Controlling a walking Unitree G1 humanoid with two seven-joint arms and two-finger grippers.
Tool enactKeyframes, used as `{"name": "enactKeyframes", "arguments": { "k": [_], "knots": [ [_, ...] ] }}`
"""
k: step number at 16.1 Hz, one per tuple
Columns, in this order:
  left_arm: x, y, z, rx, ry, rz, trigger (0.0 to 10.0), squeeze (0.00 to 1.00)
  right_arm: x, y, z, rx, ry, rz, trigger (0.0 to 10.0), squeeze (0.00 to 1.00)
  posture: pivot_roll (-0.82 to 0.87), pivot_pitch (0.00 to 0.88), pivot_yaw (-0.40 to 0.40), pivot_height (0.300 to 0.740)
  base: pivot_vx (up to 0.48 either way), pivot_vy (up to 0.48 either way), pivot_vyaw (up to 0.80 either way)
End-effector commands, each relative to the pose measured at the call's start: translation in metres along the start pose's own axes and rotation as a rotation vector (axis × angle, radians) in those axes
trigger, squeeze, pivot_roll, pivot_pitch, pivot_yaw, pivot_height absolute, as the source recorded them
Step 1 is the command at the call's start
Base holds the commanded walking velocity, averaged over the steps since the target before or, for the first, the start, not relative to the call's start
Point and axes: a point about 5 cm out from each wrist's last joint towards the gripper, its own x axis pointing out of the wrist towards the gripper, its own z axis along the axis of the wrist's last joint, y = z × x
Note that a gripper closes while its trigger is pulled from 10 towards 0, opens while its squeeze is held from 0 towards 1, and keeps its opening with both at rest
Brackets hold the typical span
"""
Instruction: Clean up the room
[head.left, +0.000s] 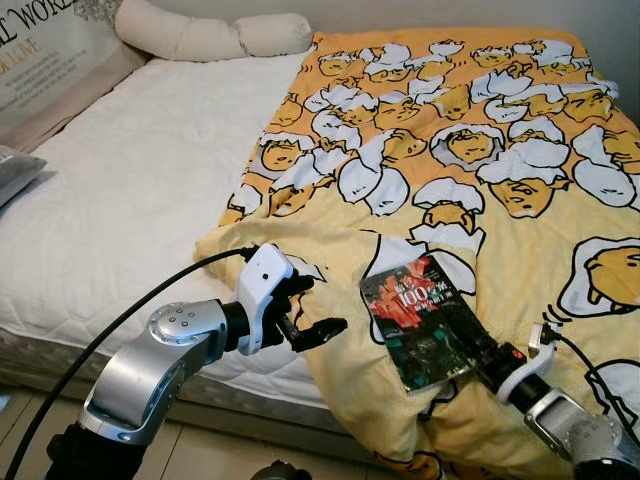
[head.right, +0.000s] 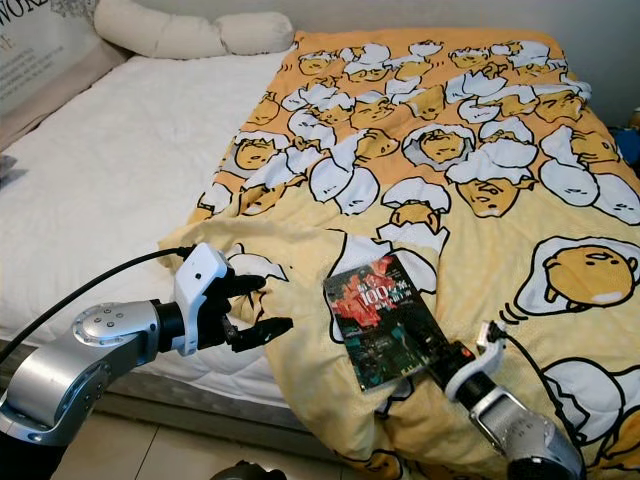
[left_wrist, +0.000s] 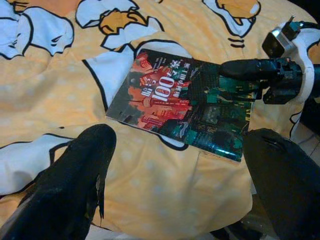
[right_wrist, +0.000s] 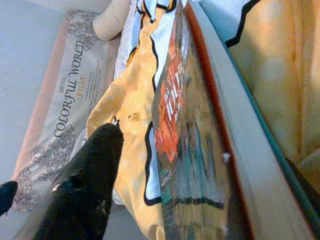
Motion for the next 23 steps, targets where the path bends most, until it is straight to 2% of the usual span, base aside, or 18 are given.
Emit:
{"name": "enactKeyframes", "arguments": {
  "k": [1,7,15,18,21,22,23],
  "knots": [
    [-0.003,0.001,-0.001,-0.001,-0.002,0.014,10.0,0.81,0.006,0.002,0.000,0.015,-0.020,0.015,0.0,0.00,0.04,0.000,0.110,0.740,0.000,0.000,0.00],
    [-0.003,0.000,-0.004,-0.019,-0.009,0.027,10.0,0.81,0.012,0.005,0.000,0.027,-0.040,0.041,0.0,0.00,0.05,0.000,0.095,0.740,0.000,0.000,0.00],
    [0.002,0.000,-0.008,-0.050,-0.048,0.079,10.0,0.81,0.007,0.010,0.015,0.033,-0.105,0.099,0.0,0.00,0.05,0.000,0.055,0.740,0.000,0.000,0.00],
    [0.004,0.005,-0.005,-0.059,-0.087,0.141,10.0,0.82,0.005,0.016,0.024,0.027,-0.149,0.139,0.0,0.00,0.05,0.000,0.048,0.740,0.000,0.000,0.00],
    [0.001,0.028,0.004,-0.110,-0.181,0.309,10.0,0.86,0.006,0.045,0.049,-0.012,-0.227,0.268,0.0,0.00,0.03,0.000,0.052,0.740,0.000,0.000,0.00],
    [0.000,0.035,0.008,-0.130,-0.219,0.357,10.0,0.91,0.007,0.055,0.056,-0.021,-0.252,0.312,0.0,0.00,0.03,0.000,0.055,0.740,0.000,0.000,0.00],
    [-0.001,0.038,0.010,-0.134,-0.232,0.373,10.0,0.91,0.007,0.058,0.058,-0.024,-0.259,0.327,0.0,0.00,0.03,0.000,0.055,0.740,0.000,0.000,0.00]
  ]
}}
